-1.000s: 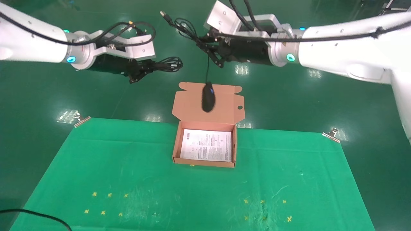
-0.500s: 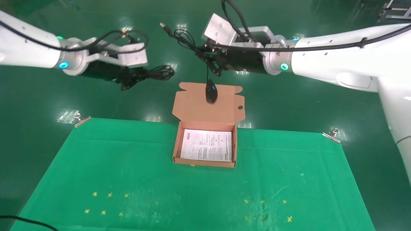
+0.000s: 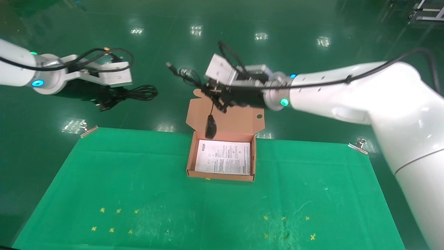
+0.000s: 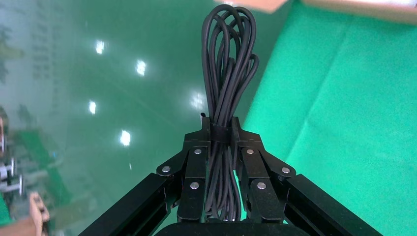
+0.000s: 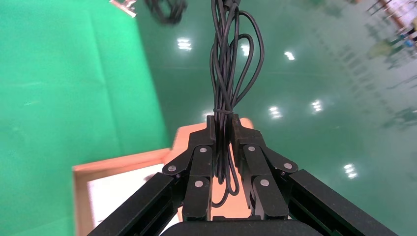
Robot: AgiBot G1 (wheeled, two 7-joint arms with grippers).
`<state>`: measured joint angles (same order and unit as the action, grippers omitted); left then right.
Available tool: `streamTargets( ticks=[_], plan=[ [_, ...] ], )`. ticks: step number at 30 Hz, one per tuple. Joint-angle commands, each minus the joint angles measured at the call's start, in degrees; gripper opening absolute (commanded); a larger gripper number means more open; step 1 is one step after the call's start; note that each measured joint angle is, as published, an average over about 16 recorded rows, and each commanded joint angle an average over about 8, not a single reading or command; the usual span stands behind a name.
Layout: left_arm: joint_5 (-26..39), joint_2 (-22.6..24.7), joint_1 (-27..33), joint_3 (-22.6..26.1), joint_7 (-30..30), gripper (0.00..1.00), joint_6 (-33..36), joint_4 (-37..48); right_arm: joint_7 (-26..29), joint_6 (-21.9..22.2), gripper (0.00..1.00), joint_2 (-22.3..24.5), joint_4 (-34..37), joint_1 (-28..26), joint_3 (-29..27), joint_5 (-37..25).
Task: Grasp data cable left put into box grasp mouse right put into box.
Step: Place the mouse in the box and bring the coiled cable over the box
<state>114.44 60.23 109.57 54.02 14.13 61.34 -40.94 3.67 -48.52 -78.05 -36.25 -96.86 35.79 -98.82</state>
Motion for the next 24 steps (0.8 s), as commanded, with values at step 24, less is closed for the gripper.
streamTargets(
  ticks=[24],
  plan=[
    [5.5, -4.8, -2.3, 1.4, 12.0, 0.0, 2.5, -12.9, 8.2, 12.2, 0.0, -0.1, 4.7, 3.9, 22.9, 15.1]
  ],
)
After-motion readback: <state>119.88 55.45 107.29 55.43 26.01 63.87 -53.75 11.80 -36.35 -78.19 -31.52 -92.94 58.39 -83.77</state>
